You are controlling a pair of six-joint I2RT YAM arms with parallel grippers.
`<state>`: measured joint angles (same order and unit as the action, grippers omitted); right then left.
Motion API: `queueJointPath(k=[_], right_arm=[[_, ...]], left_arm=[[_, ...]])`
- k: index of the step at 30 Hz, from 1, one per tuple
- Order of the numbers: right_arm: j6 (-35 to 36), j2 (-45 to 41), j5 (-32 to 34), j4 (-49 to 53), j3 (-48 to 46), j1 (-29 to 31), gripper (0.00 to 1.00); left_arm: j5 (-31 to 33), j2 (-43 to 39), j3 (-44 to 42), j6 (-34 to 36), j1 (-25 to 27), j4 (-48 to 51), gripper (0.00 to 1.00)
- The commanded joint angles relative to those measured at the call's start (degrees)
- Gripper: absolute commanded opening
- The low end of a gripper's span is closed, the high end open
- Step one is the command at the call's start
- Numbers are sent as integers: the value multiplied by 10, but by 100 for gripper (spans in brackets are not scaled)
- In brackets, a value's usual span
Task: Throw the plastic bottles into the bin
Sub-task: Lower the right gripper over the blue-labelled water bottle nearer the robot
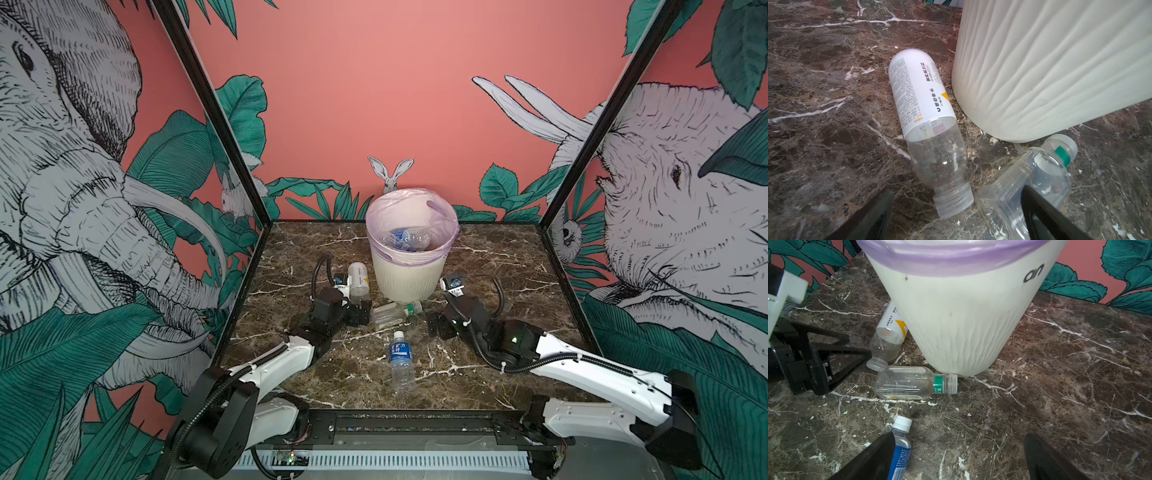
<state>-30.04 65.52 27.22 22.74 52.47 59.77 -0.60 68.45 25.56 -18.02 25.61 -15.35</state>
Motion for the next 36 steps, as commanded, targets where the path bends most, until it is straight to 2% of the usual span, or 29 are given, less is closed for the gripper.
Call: queueJointPath(k=[1, 23, 36], right_arm=[[-32, 19, -8, -23, -7, 13, 99], [-162, 140, -94, -94, -30, 91, 97], [-213, 203, -114, -111, -24, 143, 95]], left_arm=[[-4, -4, 7, -6, -4, -7, 97], [-11, -3, 8, -9, -6, -7, 96], [-13, -3, 8, -10, -7, -7, 96]])
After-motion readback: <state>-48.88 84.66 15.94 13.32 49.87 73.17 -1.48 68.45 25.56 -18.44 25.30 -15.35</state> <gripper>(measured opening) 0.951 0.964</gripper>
